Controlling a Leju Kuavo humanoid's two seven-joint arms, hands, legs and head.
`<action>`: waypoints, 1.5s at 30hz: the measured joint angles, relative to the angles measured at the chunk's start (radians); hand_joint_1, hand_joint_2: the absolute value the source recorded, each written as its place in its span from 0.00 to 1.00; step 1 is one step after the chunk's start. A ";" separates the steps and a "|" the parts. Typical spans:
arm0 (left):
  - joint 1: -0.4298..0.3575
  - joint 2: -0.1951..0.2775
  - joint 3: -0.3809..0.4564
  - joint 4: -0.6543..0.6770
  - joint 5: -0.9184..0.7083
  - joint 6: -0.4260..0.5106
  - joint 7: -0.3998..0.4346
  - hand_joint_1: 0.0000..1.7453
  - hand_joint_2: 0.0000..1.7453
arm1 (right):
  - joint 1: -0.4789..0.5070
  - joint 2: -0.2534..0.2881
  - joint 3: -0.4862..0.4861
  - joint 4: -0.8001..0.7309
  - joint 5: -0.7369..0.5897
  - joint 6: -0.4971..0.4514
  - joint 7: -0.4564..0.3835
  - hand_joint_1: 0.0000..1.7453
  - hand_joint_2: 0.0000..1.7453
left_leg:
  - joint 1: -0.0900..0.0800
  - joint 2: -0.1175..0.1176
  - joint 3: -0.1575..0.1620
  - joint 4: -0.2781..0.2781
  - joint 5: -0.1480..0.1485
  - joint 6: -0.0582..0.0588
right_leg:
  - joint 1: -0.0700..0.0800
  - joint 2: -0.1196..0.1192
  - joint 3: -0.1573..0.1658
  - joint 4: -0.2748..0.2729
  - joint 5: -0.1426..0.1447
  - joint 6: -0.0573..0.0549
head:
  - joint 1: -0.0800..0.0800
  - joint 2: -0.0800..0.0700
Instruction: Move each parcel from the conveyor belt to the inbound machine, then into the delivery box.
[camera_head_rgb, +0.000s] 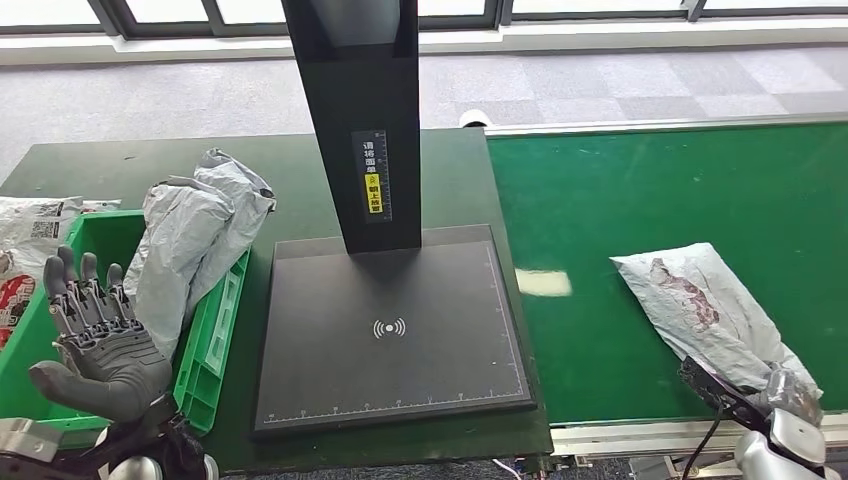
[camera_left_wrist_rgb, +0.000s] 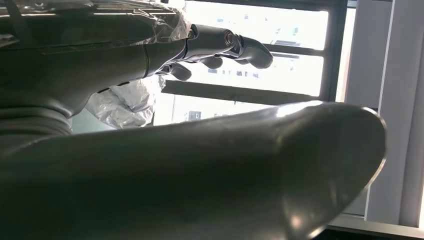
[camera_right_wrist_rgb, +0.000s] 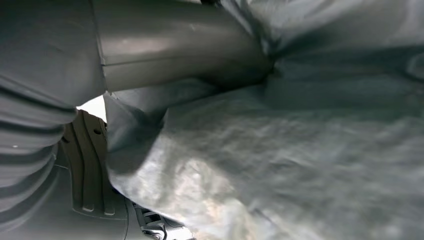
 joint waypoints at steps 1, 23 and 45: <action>0.000 0.001 0.000 0.002 0.000 0.000 0.000 0.00 0.00 | 0.000 0.001 0.004 0.000 -0.001 -0.004 -0.005 1.00 1.00 | 0.000 0.000 0.001 0.001 0.000 0.001 | 0.000 0.000 0.000 0.000 0.001 0.001 | 0.000 0.000; 0.000 0.005 0.000 0.005 -0.003 0.001 0.000 0.00 0.00 | 0.011 0.033 0.053 -0.013 -0.019 -0.123 -0.078 1.00 1.00 | 0.001 0.000 0.001 0.001 0.001 0.001 | 0.001 0.000 -0.001 0.000 0.001 0.002 | 0.000 0.000; 0.005 0.004 0.000 0.009 -0.005 0.039 0.000 0.00 0.00 | 0.383 0.456 0.120 -1.022 -0.480 -0.481 -0.661 1.00 1.00 | 0.002 -0.004 -0.009 0.000 0.002 -0.001 | 0.002 -0.003 -0.013 0.004 0.000 -0.001 | 0.000 0.000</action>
